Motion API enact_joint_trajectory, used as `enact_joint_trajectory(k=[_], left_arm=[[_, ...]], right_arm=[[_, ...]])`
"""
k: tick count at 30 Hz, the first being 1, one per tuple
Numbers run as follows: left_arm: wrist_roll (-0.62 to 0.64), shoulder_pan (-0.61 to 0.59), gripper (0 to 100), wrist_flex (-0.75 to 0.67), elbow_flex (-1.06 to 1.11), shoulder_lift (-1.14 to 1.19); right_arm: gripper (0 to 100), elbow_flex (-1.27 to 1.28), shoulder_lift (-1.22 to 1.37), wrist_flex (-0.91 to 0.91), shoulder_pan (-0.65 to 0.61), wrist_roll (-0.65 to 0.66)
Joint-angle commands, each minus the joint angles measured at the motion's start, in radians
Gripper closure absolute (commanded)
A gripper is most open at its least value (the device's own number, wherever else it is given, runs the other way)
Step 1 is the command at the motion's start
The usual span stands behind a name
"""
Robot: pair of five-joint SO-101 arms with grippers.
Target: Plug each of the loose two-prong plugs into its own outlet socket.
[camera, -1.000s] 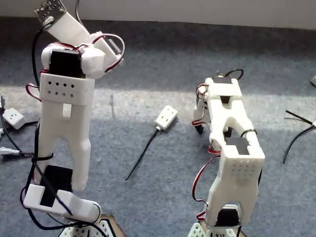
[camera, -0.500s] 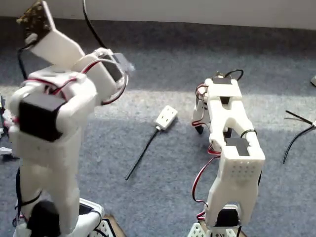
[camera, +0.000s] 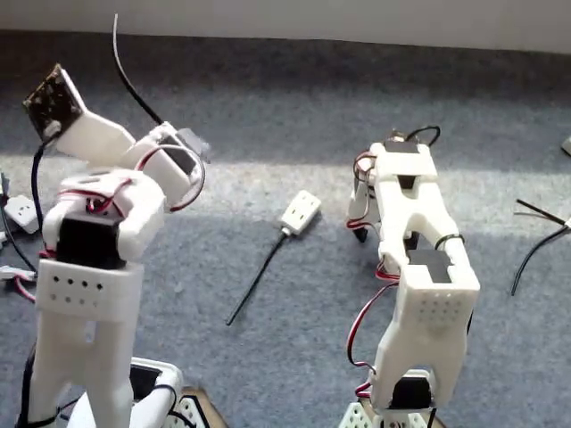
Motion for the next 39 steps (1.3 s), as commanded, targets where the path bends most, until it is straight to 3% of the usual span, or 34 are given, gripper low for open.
enact_joint_trajectory(k=[1, 6, 10, 17, 21, 29, 35, 39], left_arm=[[0.095, -0.019, 99, -0.41, 0.43, -0.262], [0.285, -0.012, 99, -0.77, 0.843, -0.506], [0.368, -0.008, 99, -1.013, 1.063, -0.634], [0.416, 0.093, 99, -1.194, 1.262, -0.791], [0.413, 0.143, 99, -1.22, 1.317, -0.872], [0.419, 0.151, 99, -1.218, 1.34, -1.024], [0.42, 0.153, 99, -1.191, 1.339, -1.041], [0.42, 0.174, 99, -1.128, 1.339, -1.049]], right_arm=[[67.3, 0.005, -0.002, -0.025, -0.015, -0.012], [67.3, 0.005, -0.002, -0.025, -0.015, -0.012], [67.3, 0.005, -0.002, -0.025, -0.016, -0.012], [67.3, 0.001, -0.002, -0.018, -0.016, -0.012], [67.3, -0.025, -0.01, 0.019, -0.016, -0.012], [67.3, -0.375, -0.14, 0.369, -0.053, -0.02], [70.0, -0.437, -0.222, 0.455, -0.237, 0.0], [82.4, -0.343, -0.34, 0.453, -0.344, 0.164]])
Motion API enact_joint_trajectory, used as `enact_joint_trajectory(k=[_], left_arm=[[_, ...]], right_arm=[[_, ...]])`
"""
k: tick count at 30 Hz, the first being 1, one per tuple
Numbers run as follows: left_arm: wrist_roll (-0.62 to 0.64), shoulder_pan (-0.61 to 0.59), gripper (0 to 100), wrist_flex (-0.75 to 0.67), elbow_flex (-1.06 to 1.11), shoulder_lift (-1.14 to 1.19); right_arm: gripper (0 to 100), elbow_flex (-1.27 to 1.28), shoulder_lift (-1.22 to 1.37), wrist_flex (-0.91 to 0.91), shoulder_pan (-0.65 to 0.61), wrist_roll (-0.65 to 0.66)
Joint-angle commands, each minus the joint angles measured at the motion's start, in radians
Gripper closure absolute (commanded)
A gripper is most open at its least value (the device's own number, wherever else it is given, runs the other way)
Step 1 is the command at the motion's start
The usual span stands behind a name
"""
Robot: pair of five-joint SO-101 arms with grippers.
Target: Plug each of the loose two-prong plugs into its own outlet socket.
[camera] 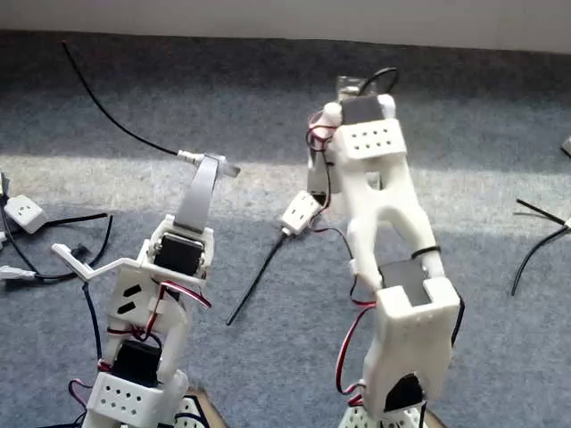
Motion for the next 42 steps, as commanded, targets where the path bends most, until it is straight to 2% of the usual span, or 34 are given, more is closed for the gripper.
enact_joint_trajectory(k=[1, 4, 15, 18, 23, 26, 35, 42], left_arm=[[0.011, 0.041, 99, 0.046, 0.015, -0.016], [0.009, 0.061, 99, 0.046, 0.015, -0.008], [0.009, 0.076, 99, 0.08, 0.015, -0.008], [0.009, 0.122, 99, 0.141, 0.015, -0.008], [0.009, 0.182, 99, 0.186, 0.015, -0.016], [0.009, 0.182, 99, 0.186, 0.015, -0.018], [0.009, 0.189, 99, 0.19, 0.015, -0.018], [0.011, 0.196, 99, 0.216, 0.015, -0.016]], right_arm=[[85.3, 0.035, -0.16, 0.042, -0.082, 0.132], [90.9, 0.082, -0.257, 0.041, -0.12, 0.158], [91.9, 0.308, -0.558, 0.038, -0.173, 0.163], [99.1, 0.337, -0.625, 0.038, -0.225, 0.249], [99.2, 0.341, -0.679, 0.027, -0.312, 0.284], [99.2, 0.386, -0.668, -0.018, -0.312, 0.284], [99.2, 0.608, -0.668, -0.305, -0.309, 0.29], [99.2, 0.619, -0.662, -0.458, -0.171, 0.292]])
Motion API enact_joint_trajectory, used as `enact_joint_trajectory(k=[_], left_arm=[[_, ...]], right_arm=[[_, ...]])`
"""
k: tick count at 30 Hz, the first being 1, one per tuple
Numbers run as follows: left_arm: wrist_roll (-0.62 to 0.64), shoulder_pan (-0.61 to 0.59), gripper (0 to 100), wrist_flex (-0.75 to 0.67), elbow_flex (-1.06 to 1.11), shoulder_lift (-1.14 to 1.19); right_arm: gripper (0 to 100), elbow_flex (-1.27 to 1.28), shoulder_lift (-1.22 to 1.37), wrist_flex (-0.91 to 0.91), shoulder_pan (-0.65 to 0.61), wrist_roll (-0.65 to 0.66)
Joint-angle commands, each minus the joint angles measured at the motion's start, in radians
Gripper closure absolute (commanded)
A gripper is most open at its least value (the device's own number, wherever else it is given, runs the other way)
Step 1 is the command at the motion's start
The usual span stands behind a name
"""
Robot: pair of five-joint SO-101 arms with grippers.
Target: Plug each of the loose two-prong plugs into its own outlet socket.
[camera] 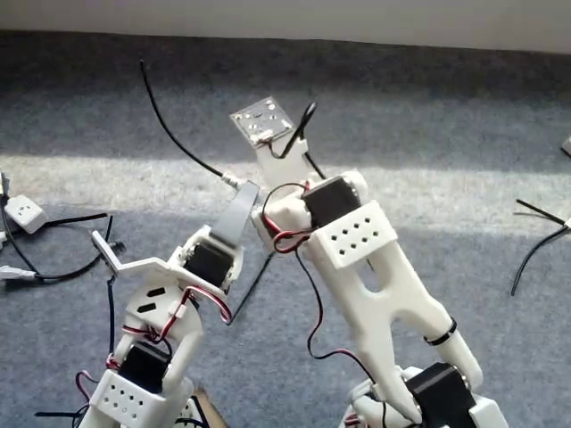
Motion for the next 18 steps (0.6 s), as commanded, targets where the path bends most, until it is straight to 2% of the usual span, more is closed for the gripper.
enact_joint_trajectory(k=[1, 5, 10, 18], left_arm=[[0.005, 0.047, 99, 0.041, 0.015, -0.012], [0.005, 0.105, 99, 0.08, 0.015, -0.012], [0.005, 0.119, 99, 0.083, 0.015, -0.013], [0.0, 0.11, 99, 0.081, 0.015, -0.013]], right_arm=[[99.2, -0.008, -0.024, -0.091, 0.091, 0.008], [99.2, -0.01, -0.022, -0.151, 0.137, 0.009], [99.2, -0.002, -0.019, -0.226, 0.154, 0.009], [99.2, 0.031, -0.024, -0.2, 0.162, 0.009]])
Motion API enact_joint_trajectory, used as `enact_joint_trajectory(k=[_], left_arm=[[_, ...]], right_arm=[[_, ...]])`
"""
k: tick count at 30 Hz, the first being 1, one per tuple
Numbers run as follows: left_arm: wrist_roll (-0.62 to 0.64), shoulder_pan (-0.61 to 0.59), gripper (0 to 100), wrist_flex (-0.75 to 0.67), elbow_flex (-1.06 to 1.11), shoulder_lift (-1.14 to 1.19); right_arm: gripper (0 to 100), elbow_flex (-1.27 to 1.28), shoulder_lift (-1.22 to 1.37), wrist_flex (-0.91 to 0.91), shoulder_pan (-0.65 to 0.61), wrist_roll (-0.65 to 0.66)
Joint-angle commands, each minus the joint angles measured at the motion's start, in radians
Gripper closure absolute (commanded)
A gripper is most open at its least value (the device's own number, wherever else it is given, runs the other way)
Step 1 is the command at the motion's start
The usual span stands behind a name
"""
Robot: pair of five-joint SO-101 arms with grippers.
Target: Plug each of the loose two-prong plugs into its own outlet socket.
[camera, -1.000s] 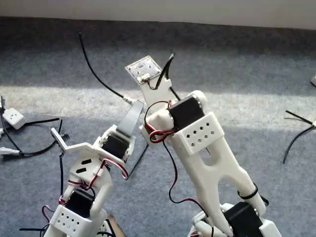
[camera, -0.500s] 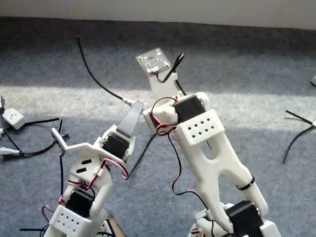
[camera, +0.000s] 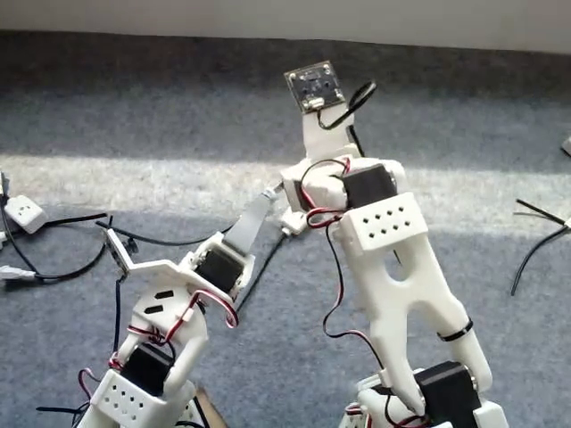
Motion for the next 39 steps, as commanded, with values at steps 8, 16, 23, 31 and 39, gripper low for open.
enact_joint_trajectory(k=[8, 16, 23, 31, 39], left_arm=[[0.0, -0.102, 99, 0.003, 0.015, -0.012], [-0.002, -0.168, 99, 0.008, 0.015, -0.012], [-0.348, -0.202, 99, 0.029, 0.015, -0.007], [-0.654, -0.214, 99, 0.094, 0.001, -0.01], [-0.845, -0.209, 99, 0.25, -0.162, -0.001]], right_arm=[[99.2, 0.067, -0.024, 0.038, 0.101, 0.009], [99.2, 0.36, 0.004, -0.343, 0.369, 0.0], [99.2, 0.582, 0.251, -0.671, 0.386, 0.0], [99.2, 0.455, 0.346, -0.567, 0.387, 0.0], [99.2, 0.455, 0.348, -0.567, 0.387, 0.0]])
